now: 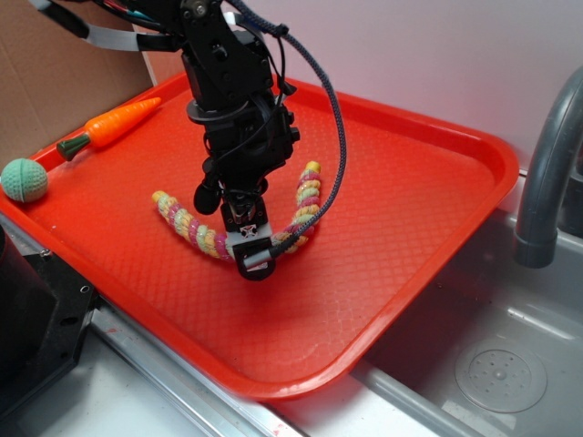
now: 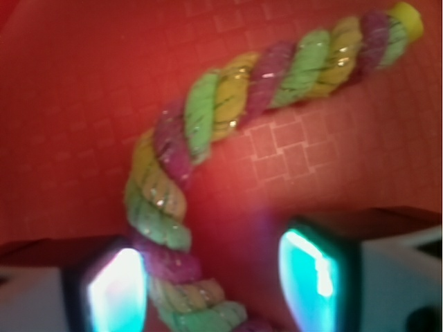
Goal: Grab the multicolored rope.
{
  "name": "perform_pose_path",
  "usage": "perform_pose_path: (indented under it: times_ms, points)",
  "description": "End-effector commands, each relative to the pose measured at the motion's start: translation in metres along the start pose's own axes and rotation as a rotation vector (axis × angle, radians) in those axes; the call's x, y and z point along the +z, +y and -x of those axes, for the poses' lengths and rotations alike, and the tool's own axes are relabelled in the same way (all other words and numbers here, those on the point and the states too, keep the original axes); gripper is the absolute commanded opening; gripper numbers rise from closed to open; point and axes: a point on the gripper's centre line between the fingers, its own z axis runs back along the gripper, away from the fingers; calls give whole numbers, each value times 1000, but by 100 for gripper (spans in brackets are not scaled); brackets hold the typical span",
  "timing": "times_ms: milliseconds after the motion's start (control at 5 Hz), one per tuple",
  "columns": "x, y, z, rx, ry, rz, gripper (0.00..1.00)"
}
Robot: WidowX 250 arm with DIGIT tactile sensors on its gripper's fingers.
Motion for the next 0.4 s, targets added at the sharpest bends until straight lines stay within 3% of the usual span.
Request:
perform_pose_path:
  times_ms: [0,200]
  points:
    - [11,8,-12,-10,-6,18,0]
    - [12,5,-11,-6,33,26,100]
